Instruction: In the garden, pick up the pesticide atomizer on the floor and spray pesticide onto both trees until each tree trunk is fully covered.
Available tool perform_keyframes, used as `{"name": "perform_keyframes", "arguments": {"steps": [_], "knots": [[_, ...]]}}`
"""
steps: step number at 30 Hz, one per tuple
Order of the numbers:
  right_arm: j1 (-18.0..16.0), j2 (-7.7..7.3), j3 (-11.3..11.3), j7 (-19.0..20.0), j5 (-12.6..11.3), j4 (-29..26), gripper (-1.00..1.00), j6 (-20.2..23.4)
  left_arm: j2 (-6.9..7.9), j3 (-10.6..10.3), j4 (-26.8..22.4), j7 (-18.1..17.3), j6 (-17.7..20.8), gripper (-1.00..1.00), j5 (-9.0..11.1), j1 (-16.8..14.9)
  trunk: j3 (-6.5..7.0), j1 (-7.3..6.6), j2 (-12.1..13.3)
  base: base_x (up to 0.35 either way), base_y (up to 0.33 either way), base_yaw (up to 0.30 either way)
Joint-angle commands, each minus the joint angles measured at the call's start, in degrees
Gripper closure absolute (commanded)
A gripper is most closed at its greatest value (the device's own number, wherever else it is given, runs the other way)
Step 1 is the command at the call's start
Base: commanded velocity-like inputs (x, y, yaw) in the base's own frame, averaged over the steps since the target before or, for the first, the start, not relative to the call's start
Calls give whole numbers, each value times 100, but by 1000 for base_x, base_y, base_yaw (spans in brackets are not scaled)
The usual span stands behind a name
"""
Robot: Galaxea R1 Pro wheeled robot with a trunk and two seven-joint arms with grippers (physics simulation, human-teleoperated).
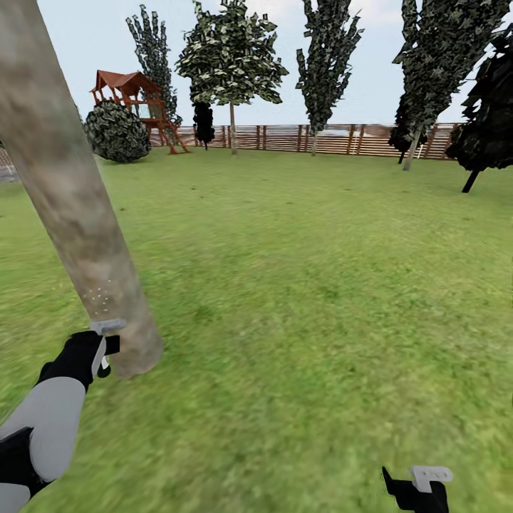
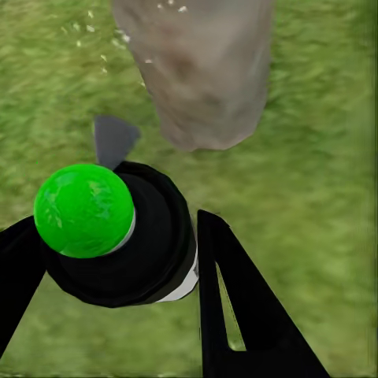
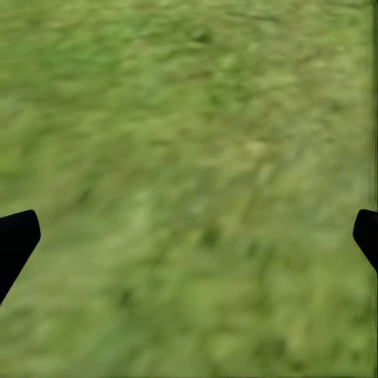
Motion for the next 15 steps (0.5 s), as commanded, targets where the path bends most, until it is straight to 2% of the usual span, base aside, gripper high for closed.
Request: {"name": "perform_keyframes", "arguments": {"steps": [1, 4, 15], "knots": [[-7, 1, -49, 45, 21, 2, -100, -25, -15, 11, -10, 10, 22, 100, 1, 42, -4, 0, -3, 155, -256, 5], [-7, 0, -49, 45, 21, 2, -100, -25, -20, 11, -10, 13, 22, 100, 0, 71, -4, 0, -3, 170, -247, 141], [-7, 0, -49, 45, 21, 2, -100, -25, -10, -12, -8, 11, 29, 100, -34, 120, -4, 0, -3, 229, -193, 267]]}}
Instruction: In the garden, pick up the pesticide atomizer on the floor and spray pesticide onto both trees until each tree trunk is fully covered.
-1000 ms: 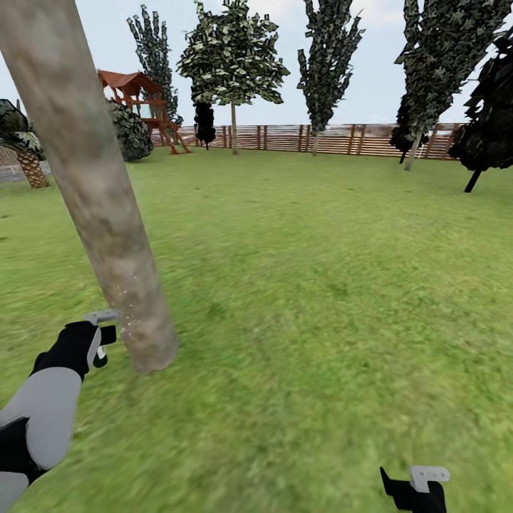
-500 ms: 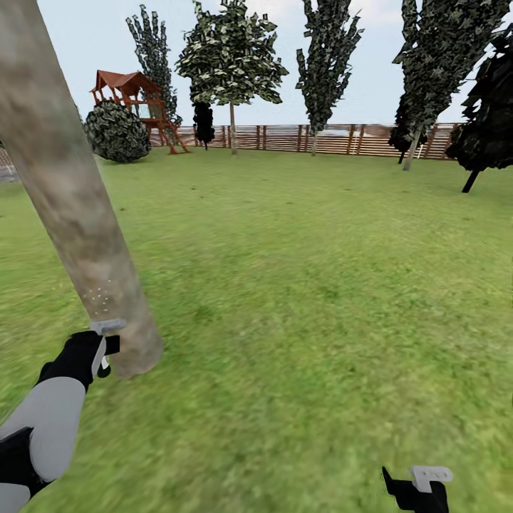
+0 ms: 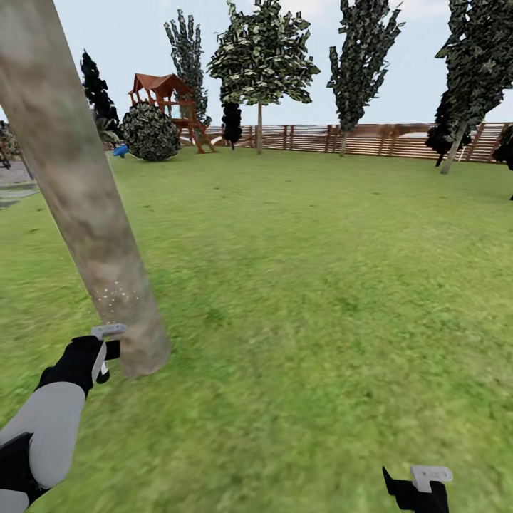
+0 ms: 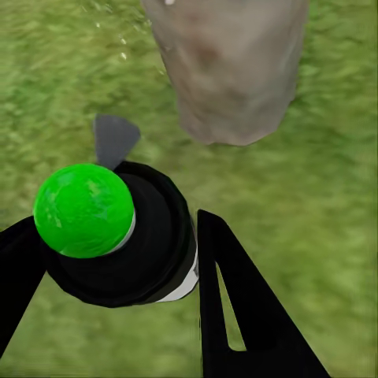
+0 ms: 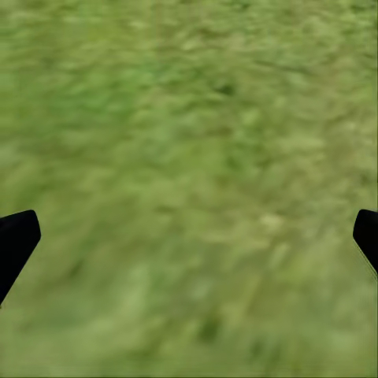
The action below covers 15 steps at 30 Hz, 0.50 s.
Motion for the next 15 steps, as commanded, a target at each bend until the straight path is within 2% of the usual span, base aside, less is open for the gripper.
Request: {"name": "perform_keyframes", "arguments": {"steps": [1, 8, 10, 13, 15], "knots": [[-6, 1, -49, 46, 21, 0, -100, -25, -8, 19, -6, 9, 19, 100, 3, 52, -5, 2, -2, 243, -174, 105], [-6, 1, -49, 46, 21, 0, -100, -25, -36, 34, -4, 8, 21, 100, 5, 171, -5, 2, -2, 243, -174, 19], [-6, 1, -49, 46, 21, 0, -100, -25, -26, 19, -9, 8, 15, 100, 8, 311, -5, 2, -2, 242, -174, 0], [-6, 1, -49, 46, 21, 0, -100, -25, 64, 18, -21, 5, 6, 100, -16, 471, -5, 2, -2, 240, -175, 70], [-6, 1, -49, 46, 21, 0, -100, -25, 150, 19, -77, 8, -6, 100, -16, 687, -5, 2, -2, 238, -176, 192]]}}
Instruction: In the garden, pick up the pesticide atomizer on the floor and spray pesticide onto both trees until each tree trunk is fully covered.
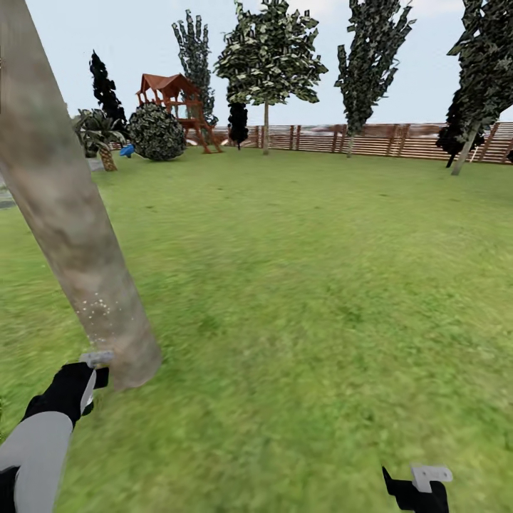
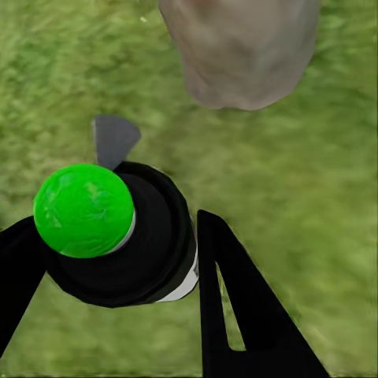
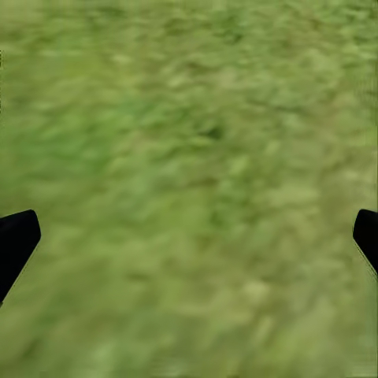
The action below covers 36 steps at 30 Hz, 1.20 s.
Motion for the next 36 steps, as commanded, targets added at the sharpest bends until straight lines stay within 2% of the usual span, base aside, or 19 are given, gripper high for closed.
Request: {"name": "perform_keyframes", "arguments": {"steps": [1, 4, 6, 10, 15, 17, 22, 24, 25, 27, 36], "knots": [[-6, 1, -49, 46, 21, 0, -100, -25, 16, 5, -12, 13, 16, 100, 27, 48, -4, 1, -2, 238, -176, 233], [-6, 1, -49, 46, 21, 0, -100, -25, 7, 1, 34, 16, -56, 100, 27, 95, -4, 1, -2, 238, -176, 261], [-6, 1, -49, 46, 21, 0, -100, -25, -34, 21, 67, 22, -322, 100, 46, 184, -4, 1, -2, 238, -176, 274], [-6, 1, -49, 46, 21, 0, -100, -25, -174, 36, 67, 26, -455, 100, 73, 216, -4, 1, -2, 240, -176, 246], [-6, 9, -41, 49, 21, 7, -100, -25, -319, 36, 160, 42, -843, 100, 80, 223, -4, 1, -2, 241, -176, 31], [-6, 10, -40, 50, 21, 6, -100, -25, -376, 34, 175, 43, -874, 100, 57, 223, -4, 1, -2, 241, -177, 2], [-6, 30, -38, 46, 21, 38, -100, -25, -389, 31, 130, 47, -900, 100, 40, 224, -4, 1, -2, 105, -238, 138], [-6, 33, -40, 46, 21, 39, -100, -25, -407, 33, 160, 206, -901, 100, 65, 224, -4, 1, -2, 9, -270, 264], [-6, 29, -40, 46, 21, 30, -100, -25, -492, 34, 168, 381, -908, 100, 72, 224, -4, 1, -2, 2, -273, 275], [-6, 28, -41, 46, 21, 27, -100, -25, -556, 34, 162, 481, -910, 100, 78, 224, -4, 1, -2, 1, -273, 277], [-6, 27, -40, 46, 21, 35, -100, -25, -569, 42, 166, 444, -902, 100, 91, 224, -4, 1, -2, 80, -271, 278]]}}
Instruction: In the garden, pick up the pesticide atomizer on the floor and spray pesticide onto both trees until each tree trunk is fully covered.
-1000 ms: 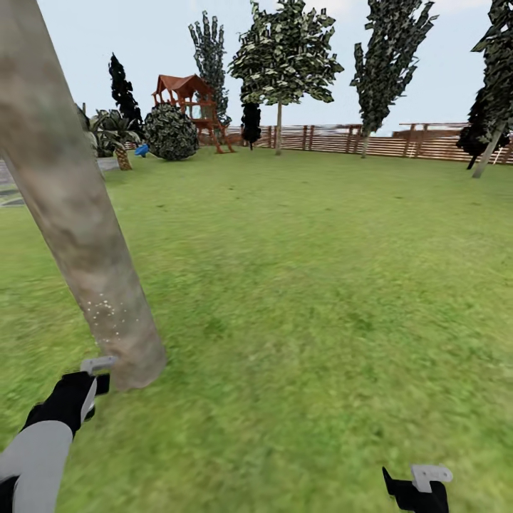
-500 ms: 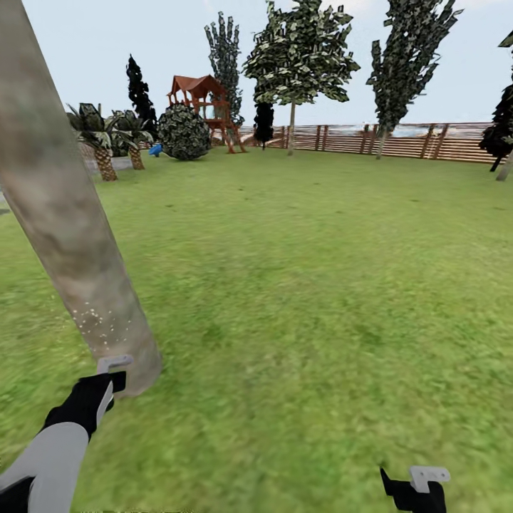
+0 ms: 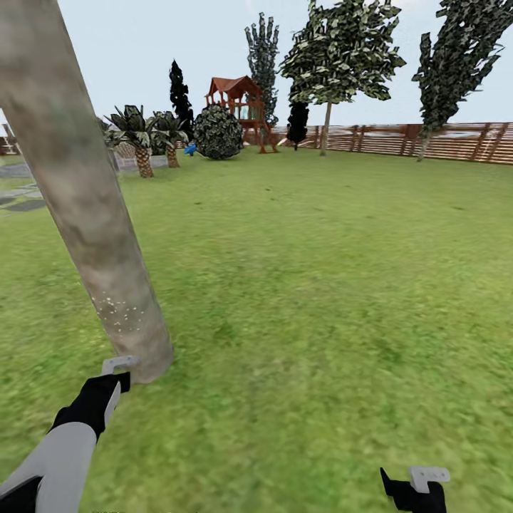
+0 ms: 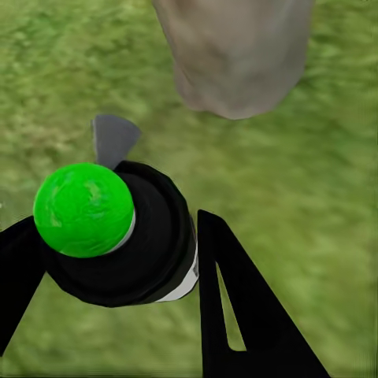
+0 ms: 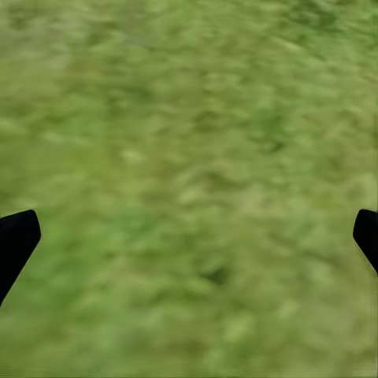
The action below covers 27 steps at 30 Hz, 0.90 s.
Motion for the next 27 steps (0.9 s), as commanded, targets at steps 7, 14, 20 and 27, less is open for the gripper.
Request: {"name": "perform_keyframes", "arguments": {"steps": [7, 14, 20, 27], "knots": [[-6, 1, -49, 45, 21, 9, -100, -25, -9, 25, -3, -6, 24, 100, -19, -6, -5, 1, -2, 167, -250, 278], [-6, 1, -49, 45, 21, -8, -100, -25, -13, 25, -11, -5, 18, 100, -19, -6, -5, 1, -2, 168, -245, 278], [-6, -3, -49, 45, 21, -14, -100, -25, -13, 25, -36, 8, 15, 100, -19, -6, -5, 1, -2, 43, -265, 211], [-6, -8, -49, 45, 21, -16, -100, -25, -19, 25, -38, 14, 23, 100, -19, -6, -5, 1, -2, 0, -274, 2]]}}
